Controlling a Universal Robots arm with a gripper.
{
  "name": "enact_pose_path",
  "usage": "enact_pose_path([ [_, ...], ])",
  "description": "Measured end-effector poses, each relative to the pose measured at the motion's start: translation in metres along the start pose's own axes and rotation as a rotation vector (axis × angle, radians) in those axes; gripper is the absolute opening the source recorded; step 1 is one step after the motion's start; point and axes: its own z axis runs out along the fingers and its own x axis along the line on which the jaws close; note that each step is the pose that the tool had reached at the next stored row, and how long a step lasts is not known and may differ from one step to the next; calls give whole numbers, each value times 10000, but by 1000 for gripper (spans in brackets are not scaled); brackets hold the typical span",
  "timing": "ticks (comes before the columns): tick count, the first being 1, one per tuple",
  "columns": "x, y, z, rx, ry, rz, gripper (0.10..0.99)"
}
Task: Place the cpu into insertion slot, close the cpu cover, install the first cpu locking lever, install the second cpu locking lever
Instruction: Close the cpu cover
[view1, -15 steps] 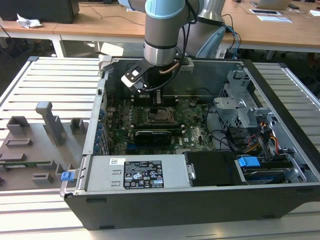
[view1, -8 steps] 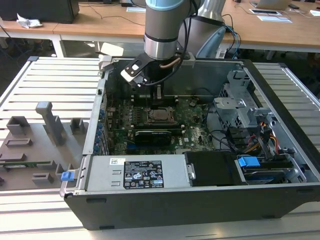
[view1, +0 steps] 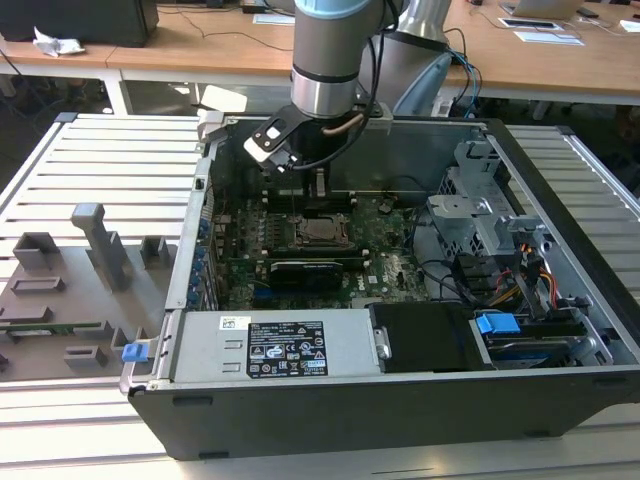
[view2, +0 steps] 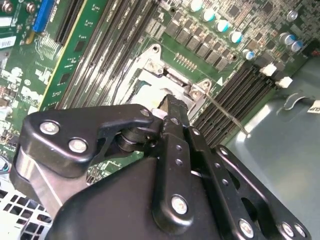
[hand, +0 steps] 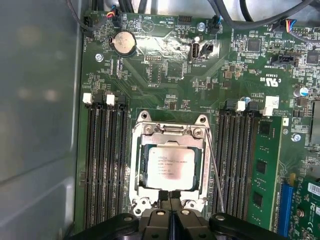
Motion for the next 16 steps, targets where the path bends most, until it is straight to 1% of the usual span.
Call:
enact_pose_path([
  [2,-7,130,-3,-1,-6,0,110],
  [3,-14,156,-2,-1,-7,1,110],
  [7,-133,156,3,-1,-7,1,110],
  [8,-155,167,5,-1,-6,2,110],
  [11,-167,260,4,-1,-7,1,110],
  [16,-166,266,3,-1,-7,2,110],
])
